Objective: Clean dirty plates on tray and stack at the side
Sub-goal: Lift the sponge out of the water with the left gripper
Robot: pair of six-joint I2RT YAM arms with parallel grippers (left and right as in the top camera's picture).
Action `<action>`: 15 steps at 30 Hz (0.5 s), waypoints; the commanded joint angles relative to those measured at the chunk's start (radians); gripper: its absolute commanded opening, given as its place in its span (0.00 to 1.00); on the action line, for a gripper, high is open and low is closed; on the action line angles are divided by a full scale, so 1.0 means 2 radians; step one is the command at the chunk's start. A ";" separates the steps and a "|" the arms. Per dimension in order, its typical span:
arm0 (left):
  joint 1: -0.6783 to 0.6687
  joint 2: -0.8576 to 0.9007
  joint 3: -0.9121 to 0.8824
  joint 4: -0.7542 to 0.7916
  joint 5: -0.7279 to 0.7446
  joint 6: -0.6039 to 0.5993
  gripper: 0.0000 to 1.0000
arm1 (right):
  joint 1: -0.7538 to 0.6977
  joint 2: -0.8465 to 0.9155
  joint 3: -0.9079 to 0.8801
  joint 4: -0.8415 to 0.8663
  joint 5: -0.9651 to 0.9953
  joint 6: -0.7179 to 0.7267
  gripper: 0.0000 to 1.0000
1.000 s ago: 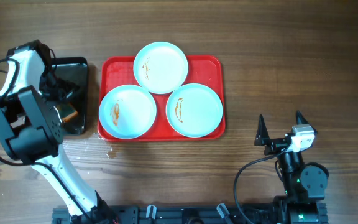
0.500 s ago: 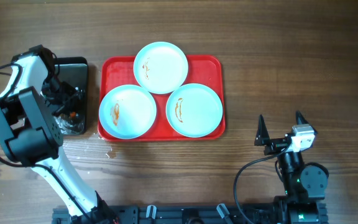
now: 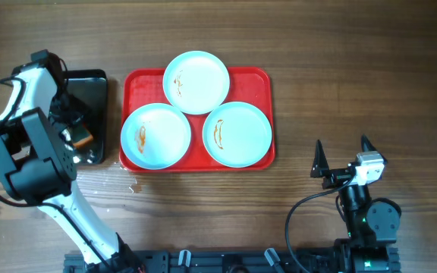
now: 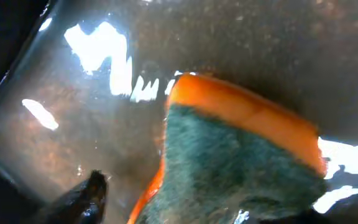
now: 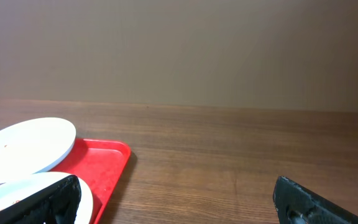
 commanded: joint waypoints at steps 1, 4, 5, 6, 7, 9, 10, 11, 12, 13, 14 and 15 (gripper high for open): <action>0.001 0.024 -0.040 0.015 -0.019 -0.003 0.56 | -0.002 -0.003 0.000 0.001 0.003 -0.008 1.00; 0.001 0.024 -0.050 0.019 -0.020 -0.003 0.04 | -0.002 -0.003 0.000 0.001 0.003 -0.009 1.00; 0.001 0.023 -0.048 0.015 -0.020 -0.003 0.04 | -0.002 -0.003 0.000 0.001 0.003 -0.008 1.00; 0.001 0.021 -0.045 0.008 -0.022 -0.003 0.04 | -0.002 -0.003 0.000 0.001 0.003 -0.009 1.00; 0.001 0.018 -0.039 -0.003 -0.025 -0.003 0.04 | -0.002 -0.003 0.000 0.001 0.003 -0.009 1.00; 0.001 0.006 -0.014 -0.036 -0.027 -0.005 0.04 | -0.002 -0.003 0.000 0.001 0.003 -0.009 1.00; 0.001 -0.002 0.000 -0.051 -0.027 -0.005 0.04 | -0.002 -0.003 0.000 0.001 0.003 -0.009 1.00; 0.001 -0.012 0.018 -0.068 -0.027 -0.005 0.04 | -0.002 -0.003 0.000 0.001 0.003 -0.009 1.00; 0.001 -0.022 0.033 -0.082 -0.027 -0.005 0.04 | -0.002 -0.003 0.000 0.001 0.003 -0.009 1.00; 0.001 -0.038 0.053 -0.097 -0.027 -0.005 0.04 | -0.002 -0.003 0.000 0.001 0.003 -0.009 1.00; 0.001 -0.054 0.070 -0.106 -0.027 -0.005 0.04 | -0.002 -0.003 0.000 0.001 0.003 -0.009 1.00; 0.000 -0.068 0.082 -0.111 -0.023 -0.005 0.04 | -0.002 -0.003 0.000 0.001 0.003 -0.009 1.00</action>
